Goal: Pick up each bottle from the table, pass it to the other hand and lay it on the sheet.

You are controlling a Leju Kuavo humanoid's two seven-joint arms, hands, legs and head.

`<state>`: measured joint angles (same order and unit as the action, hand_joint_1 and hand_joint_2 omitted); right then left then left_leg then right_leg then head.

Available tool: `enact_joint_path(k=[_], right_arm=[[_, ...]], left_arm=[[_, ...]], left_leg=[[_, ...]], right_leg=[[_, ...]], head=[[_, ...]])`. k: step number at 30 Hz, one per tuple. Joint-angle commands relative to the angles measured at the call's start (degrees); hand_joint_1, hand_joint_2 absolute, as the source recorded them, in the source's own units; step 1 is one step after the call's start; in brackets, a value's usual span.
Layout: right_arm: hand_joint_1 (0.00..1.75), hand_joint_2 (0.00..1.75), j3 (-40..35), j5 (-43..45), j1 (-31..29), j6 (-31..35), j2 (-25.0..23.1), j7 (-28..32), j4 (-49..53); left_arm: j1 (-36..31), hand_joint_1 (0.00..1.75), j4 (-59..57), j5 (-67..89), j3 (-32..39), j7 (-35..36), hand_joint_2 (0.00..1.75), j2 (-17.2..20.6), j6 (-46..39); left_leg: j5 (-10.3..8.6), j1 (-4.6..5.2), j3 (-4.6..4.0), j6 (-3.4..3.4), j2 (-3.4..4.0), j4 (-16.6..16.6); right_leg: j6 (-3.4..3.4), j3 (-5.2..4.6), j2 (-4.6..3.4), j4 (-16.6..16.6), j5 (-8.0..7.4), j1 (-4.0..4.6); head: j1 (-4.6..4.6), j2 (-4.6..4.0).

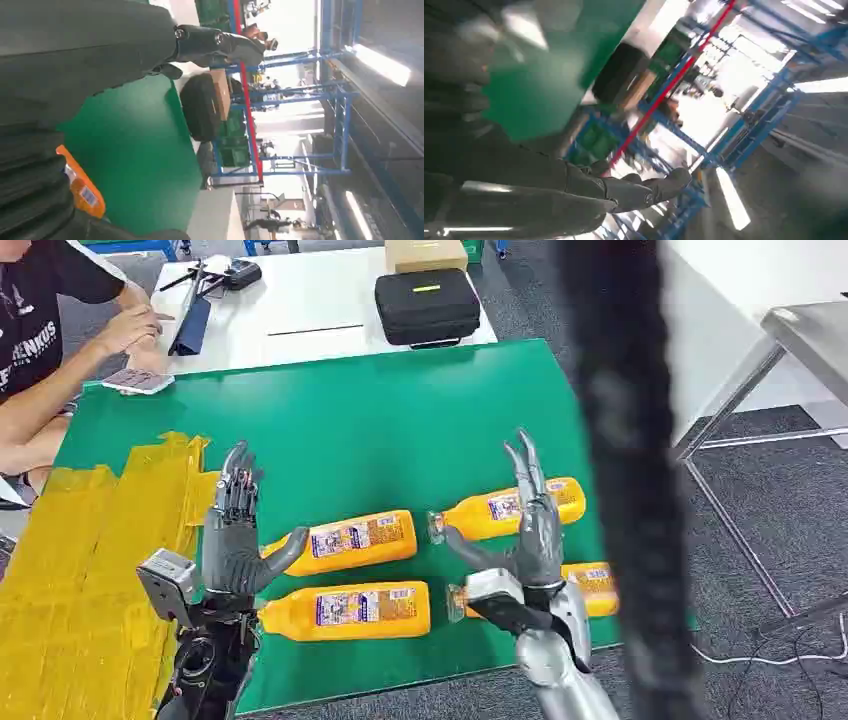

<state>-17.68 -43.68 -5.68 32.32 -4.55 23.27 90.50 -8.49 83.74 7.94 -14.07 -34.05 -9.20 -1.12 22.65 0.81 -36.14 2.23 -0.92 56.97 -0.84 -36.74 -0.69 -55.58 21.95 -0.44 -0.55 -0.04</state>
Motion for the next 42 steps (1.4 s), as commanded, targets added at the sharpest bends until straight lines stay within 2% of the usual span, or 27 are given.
enact_joint_path(k=[1,2,3,7,12,13,15,16,17,21,25,29,36,39,42], right_arm=[[0.00,1.75,-7.95,-15.59,-20.49,3.71,-2.32,-8.20,-27.85],[0.00,1.75,-8.65,-15.45,-21.46,3.22,-2.81,-8.36,-29.07],[0.00,1.75,-9.95,-15.33,-23.28,2.64,-3.49,-8.53,-32.08],[0.00,1.75,-12.36,-15.85,-26.41,0.40,-6.13,-9.65,-38.72],[0.00,1.75,-14.82,-11.31,-31.10,-9.19,-9.99,-9.76,-47.68],[0.00,1.75,-15.17,-10.43,-31.37,-10.59,-10.41,-9.76,-48.26],[0.00,1.75,-16.46,-9.31,-31.18,-13.55,-10.98,-9.27,-48.80],[0.00,1.75,-16.52,-9.26,-31.05,-13.50,-11.05,-9.30,-48.76],[0.00,1.75,-17.06,-8.58,-30.72,-14.86,-11.16,-9.39,-48.66],[0.00,1.75,-19.12,-7.26,-29.72,-19.73,-12.03,-10.17,-49.08],[0.00,1.75,-19.75,-7.13,-29.28,-20.50,-11.78,-10.51,-48.65],[0.00,1.75,-19.93,-6.97,-29.18,-21.12,-11.42,-10.90,-48.02],[0.00,1.75,-23.45,-11.00,-26.33,-23.38,-8.08,-19.45,-40.24],[0.00,1.75,-22.47,-13.62,-27.23,-21.18,-7.48,-22.86,-42.56],[0.00,1.75,-20.38,-13.90,-29.17,-20.38,-7.96,-23.42,-47.56]], left_arm=[[-4.96,0.00,-5.38,-1.10,-1.83,-0.82,1.75,-0.04,0.28],[-4.96,0.00,-5.09,-1.21,-1.76,-0.78,1.75,-0.06,0.26],[-5.01,0.00,-4.73,-1.37,-1.66,-0.67,1.75,-0.21,0.35],[-5.82,0.00,-5.29,-1.49,-1.82,-0.44,1.75,-0.63,0.62],[-6.67,0.00,-4.96,-1.75,-1.84,-0.28,1.75,-0.37,1.09],[-6.71,0.00,-4.65,-1.84,-1.75,-0.10,1.75,-0.34,1.20],[-6.64,0.00,-4.33,-1.84,-1.58,-0.06,1.75,-0.18,1.20],[-6.62,0.00,-4.33,-1.84,-1.56,-0.06,1.75,-0.16,1.20],[-6.64,0.00,-4.44,-1.84,-1.54,-0.01,1.75,-0.05,1.16],[-6.52,0.00,-5.29,-1.95,-0.97,0.11,1.75,0.03,0.58],[-6.07,0.00,-5.30,-1.95,-0.78,0.08,1.75,-0.15,0.53],[-5.96,0.00,-5.15,-1.95,-0.62,0.08,1.75,-0.37,0.52],[-6.13,0.00,-5.89,-1.59,-0.03,0.25,1.75,-0.82,0.46],[-5.77,0.00,-5.75,-1.37,-0.20,0.51,1.75,-0.99,0.49],[-6.37,0.00,-6.45,-1.43,-0.43,0.90,1.75,-1.16,0.68]], left_leg=[[0.10,-0.05,0.35,-0.15,0.40,0.01],[0.29,-0.13,0.68,-0.31,0.56,0.13],[0.01,-0.06,0.30,-0.12,0.31,0.00],[0.08,-0.09,0.40,-0.18,0.34,0.05],[-0.04,-0.03,0.23,-0.10,0.20,0.00],[0.07,-0.07,0.41,-0.17,0.26,0.04],[-0.04,-0.05,0.22,-0.11,0.14,0.01],[0.21,-0.13,0.60,-0.26,0.27,0.13],[0.00,-0.07,0.28,-0.13,0.11,0.03],[-0.08,-0.01,0.18,-0.08,0.02,-0.04],[0.05,-0.07,0.40,-0.17,0.04,0.02],[-0.05,-0.03,0.21,-0.10,-0.01,-0.03],[0.07,-0.09,0.43,-0.18,-0.08,0.02],[-0.08,-0.02,0.19,-0.08,-0.10,-0.03],[0.05,-0.07,0.45,-0.17,-0.10,0.01]], right_leg=[[0.02,0.26,-0.30,0.06,-0.03,0.06],[0.04,0.59,-0.36,-0.01,0.10,0.14],[0.00,0.25,-0.22,0.05,-0.05,0.07],[0.02,0.35,-0.23,0.00,-0.01,0.09],[-0.01,0.17,-0.12,-0.01,-0.06,0.03],[0.01,0.34,-0.13,-0.03,0.03,0.08],[0.00,0.17,-0.07,-0.01,-0.04,0.05],[0.03,0.55,-0.11,-0.08,0.15,0.14],[0.00,0.26,-0.03,-0.01,0.00,0.07],[-0.01,0.15,0.00,0.01,-0.05,0.02],[0.01,0.40,0.03,0.00,0.07,0.09],[0.00,0.22,0.04,0.03,-0.02,0.05],[0.00,0.48,0.17,0.02,0.11,0.11],[-0.02,0.20,0.13,0.03,-0.01,0.03],[-0.01,0.50,0.19,0.03,0.11,0.09]], head=[[0.00,0.00],[0.00,0.00],[0.02,0.00],[0.00,0.00],[0.00,0.00],[0.00,0.00],[0.00,0.00],[0.02,0.00],[0.02,0.00],[0.02,0.00],[0.02,0.00],[0.02,0.00],[0.00,0.00],[0.00,0.00],[0.00,0.00]])
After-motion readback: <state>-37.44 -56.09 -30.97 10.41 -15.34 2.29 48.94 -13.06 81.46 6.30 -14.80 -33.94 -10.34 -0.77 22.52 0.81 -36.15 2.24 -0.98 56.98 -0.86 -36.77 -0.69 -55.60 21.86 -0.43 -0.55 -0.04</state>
